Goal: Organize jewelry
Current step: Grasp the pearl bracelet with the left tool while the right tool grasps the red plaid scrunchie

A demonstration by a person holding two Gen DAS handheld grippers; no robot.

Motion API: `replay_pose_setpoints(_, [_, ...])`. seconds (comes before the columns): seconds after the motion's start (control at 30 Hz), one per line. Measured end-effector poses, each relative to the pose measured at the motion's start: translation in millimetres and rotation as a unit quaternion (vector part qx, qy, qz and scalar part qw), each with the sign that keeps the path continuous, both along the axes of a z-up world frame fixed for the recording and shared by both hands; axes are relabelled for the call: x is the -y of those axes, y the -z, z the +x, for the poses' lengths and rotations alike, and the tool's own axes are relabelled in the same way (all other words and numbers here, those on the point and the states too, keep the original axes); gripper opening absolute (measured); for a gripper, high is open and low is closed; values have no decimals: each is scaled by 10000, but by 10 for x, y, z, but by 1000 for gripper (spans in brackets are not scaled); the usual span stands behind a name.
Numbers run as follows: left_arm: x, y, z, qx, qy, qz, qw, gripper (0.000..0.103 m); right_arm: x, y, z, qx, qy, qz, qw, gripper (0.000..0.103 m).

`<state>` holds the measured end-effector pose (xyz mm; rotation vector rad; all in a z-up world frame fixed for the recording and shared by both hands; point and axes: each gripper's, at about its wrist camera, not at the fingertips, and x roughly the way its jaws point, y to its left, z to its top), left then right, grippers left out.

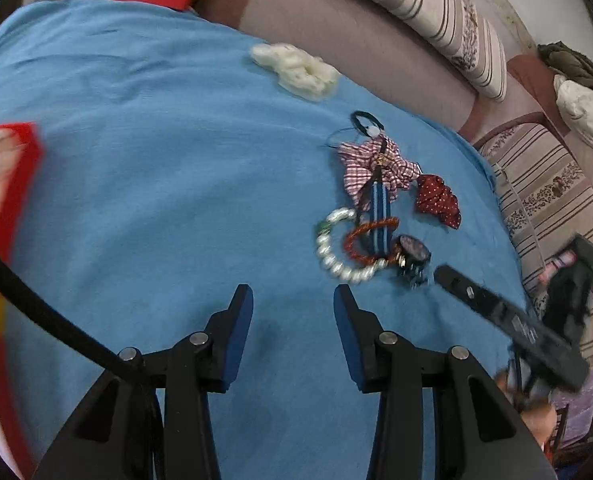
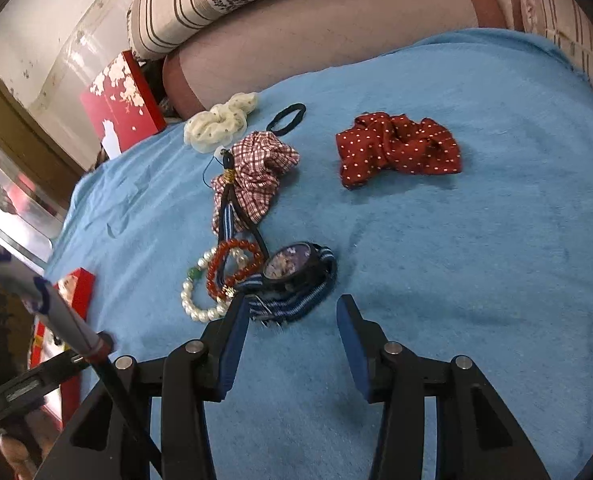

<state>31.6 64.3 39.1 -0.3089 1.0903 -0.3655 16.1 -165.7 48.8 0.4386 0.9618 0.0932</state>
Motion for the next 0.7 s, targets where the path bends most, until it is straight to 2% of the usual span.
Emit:
replay_pose_setpoints(0.13, [285, 186, 302, -211, 125, 78, 9997, 39, 75, -8, -97, 96, -50, 31, 9999, 49])
replay_pose_setpoints(0.2, [431, 210, 393, -93, 160, 207, 9996, 38, 116, -21, -138, 135, -60, -7, 9999, 49])
replay_pose_setpoints(0.27, [539, 213, 442, -78, 272, 346, 9990, 11, 143, -33, -168, 157, -61, -45, 9998, 49])
replay_pose_setpoints(0.37, [540, 179, 390, -148, 246, 549, 9981, 9, 131, -62, -167, 170, -121, -95, 9997, 49])
replay_pose_setpoints(0.43, [443, 128, 297, -104, 205, 650, 9976, 9, 102, -96, -155, 194, -202, -145, 9995, 49])
replay_pose_setpoints(0.57, [-21, 32, -48, -91, 59, 673, 9977, 9, -92, -173, -146, 248, -513, -328, 9978, 49])
replay_pose_setpoints(0.7, [-457, 83, -321, -228, -154, 538, 9982, 9, -361, -193, -124, 273, -852, -595, 9942, 49])
